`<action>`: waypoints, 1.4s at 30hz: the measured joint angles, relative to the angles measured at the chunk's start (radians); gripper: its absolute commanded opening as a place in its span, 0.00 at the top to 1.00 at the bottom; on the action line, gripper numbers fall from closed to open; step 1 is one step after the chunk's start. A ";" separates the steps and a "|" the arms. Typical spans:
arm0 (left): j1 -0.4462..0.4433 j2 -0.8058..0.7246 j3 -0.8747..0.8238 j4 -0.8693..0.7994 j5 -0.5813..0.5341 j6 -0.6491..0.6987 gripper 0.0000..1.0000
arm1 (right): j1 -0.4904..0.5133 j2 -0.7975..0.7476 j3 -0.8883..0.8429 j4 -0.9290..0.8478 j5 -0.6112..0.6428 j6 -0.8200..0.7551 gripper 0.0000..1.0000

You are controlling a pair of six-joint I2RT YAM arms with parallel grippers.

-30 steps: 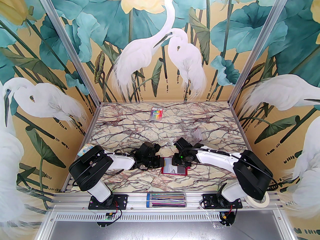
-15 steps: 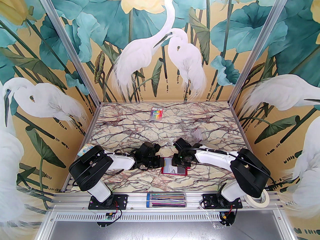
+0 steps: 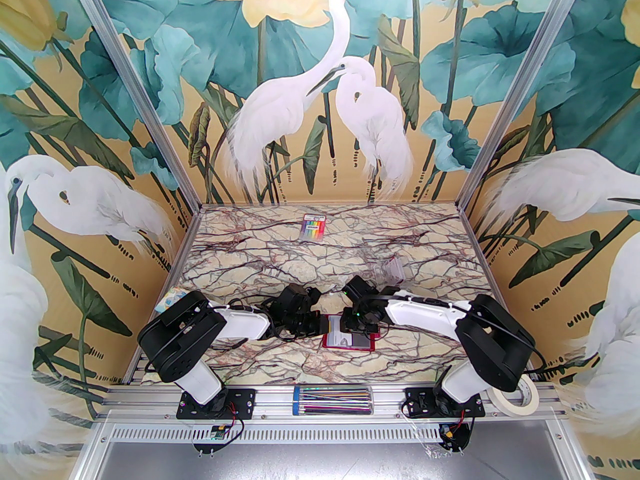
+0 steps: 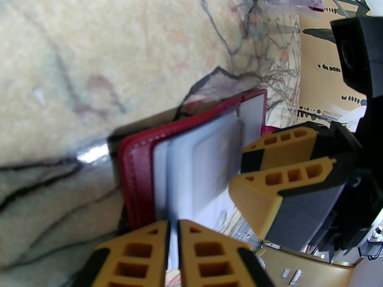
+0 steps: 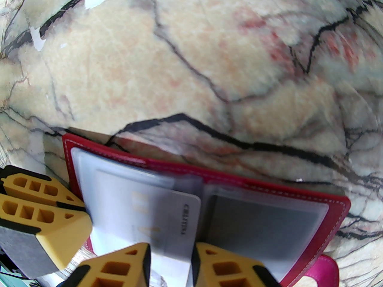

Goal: Put the credit cards into the card holder

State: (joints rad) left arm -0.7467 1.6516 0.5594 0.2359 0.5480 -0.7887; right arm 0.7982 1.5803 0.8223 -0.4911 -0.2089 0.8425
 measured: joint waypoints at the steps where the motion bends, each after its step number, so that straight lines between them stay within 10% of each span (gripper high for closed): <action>1: 0.000 0.000 0.000 0.000 0.000 0.000 0.87 | 0.003 0.001 0.003 0.001 0.000 0.000 0.72; 42: 0.000 0.000 0.000 0.000 0.000 0.000 0.87 | 0.051 0.007 0.020 -0.014 0.011 0.064 0.64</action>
State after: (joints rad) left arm -0.7467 1.6516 0.5594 0.2359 0.5480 -0.7887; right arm 0.8497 1.5875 0.8425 -0.5056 -0.1974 0.9070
